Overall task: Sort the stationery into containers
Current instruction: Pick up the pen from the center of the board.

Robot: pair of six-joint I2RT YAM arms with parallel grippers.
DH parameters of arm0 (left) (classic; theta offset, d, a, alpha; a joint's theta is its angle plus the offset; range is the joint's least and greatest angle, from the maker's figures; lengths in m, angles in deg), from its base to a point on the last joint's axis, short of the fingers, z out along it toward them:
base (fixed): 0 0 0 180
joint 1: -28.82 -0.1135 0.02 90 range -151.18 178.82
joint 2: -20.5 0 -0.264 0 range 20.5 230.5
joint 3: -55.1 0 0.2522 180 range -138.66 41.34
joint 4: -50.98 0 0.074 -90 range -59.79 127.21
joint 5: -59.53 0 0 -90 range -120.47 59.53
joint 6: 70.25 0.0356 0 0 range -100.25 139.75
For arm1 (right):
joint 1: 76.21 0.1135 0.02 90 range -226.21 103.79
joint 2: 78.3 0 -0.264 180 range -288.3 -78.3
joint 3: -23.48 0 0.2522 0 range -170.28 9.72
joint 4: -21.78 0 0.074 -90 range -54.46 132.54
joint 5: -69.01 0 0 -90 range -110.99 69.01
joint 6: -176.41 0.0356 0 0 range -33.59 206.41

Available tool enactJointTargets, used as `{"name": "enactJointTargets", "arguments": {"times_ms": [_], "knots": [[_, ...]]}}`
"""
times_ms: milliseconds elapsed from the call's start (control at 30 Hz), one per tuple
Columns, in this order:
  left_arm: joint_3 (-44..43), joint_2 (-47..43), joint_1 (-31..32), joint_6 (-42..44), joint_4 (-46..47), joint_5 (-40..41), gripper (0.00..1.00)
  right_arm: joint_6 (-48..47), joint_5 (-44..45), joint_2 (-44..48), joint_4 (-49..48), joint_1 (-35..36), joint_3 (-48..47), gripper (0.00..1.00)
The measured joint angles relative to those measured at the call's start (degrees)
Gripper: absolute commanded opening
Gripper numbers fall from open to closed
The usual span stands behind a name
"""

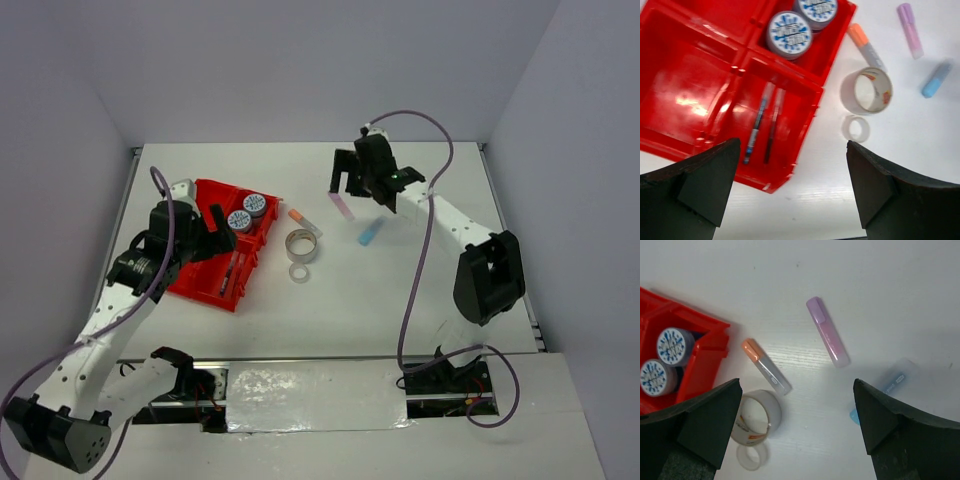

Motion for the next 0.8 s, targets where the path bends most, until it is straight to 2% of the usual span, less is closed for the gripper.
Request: {"name": "enactJointTargets", "arguments": {"times_ms": [100,200,233,300,367,533,800], "knots": [[-4.8,4.7,4.9,-2.1,-0.5,1.9,0.99,-2.1,-2.8,0.3,-2.6,0.2,7.0,0.95],[-11.5,10.4,11.1,-3.7,0.2,4.0,0.99,-5.0,-8.4,0.3,-3.8,0.3,13.1,0.87],[-13.2,11.9,12.7,-4.2,0.5,4.7,0.99,-6.2,-10.0,-0.7,-3.3,0.5,13.2,0.78],[-15.4,13.7,15.1,-4.5,0.7,5.4,0.99,-8.6,-12.2,-3.5,-3.6,0.9,10.6,0.66],[-16.3,14.2,16.1,-4.5,0.6,6.5,0.99,-10.4,-14.4,-9.1,-3.6,1.4,4.7,0.61],[-16.4,13.4,16.2,-4.0,-0.6,10.2,0.99,-14.6,-17.4,-22.3,-3.9,2.2,-8.0,0.59],[-12.8,9.5,16.2,-3.8,-3.0,13.4,0.99,-20.8,-16.6,-31.0,1.8,5.3,-16.7,0.56]]}}
